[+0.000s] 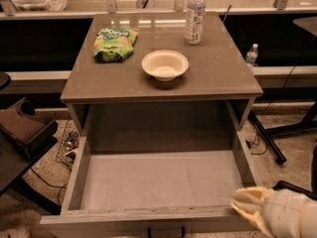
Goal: Close top drawer
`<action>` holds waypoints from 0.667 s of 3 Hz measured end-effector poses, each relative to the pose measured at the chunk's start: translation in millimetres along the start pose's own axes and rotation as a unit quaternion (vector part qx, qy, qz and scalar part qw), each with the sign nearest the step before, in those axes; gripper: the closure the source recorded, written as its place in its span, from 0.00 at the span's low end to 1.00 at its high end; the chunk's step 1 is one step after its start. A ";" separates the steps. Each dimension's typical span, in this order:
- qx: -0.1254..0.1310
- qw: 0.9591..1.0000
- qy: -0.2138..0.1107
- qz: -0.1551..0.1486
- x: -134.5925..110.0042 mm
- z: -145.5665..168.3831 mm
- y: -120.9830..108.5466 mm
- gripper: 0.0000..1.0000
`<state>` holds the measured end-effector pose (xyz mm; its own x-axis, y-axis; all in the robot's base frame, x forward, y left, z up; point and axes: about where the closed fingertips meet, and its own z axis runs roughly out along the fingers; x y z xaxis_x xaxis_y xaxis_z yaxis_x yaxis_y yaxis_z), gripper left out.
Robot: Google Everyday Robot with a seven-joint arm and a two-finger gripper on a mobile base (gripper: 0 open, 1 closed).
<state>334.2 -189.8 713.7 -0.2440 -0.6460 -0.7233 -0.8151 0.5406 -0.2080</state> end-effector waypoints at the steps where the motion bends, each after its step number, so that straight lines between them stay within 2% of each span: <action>1: 0.009 0.999 0.016 -0.031 -52.8 -17.0 -17.3 0.88; 2: 0.017 0.999 0.034 -0.034 -60.9 -41.9 -18.7 1.00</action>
Offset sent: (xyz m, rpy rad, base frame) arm -0.0038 -0.0067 0.1016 -0.1415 -0.0119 -0.0182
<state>342.3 -183.2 789.2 -0.2256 -0.7163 -0.6603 -0.8125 0.5123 -0.2782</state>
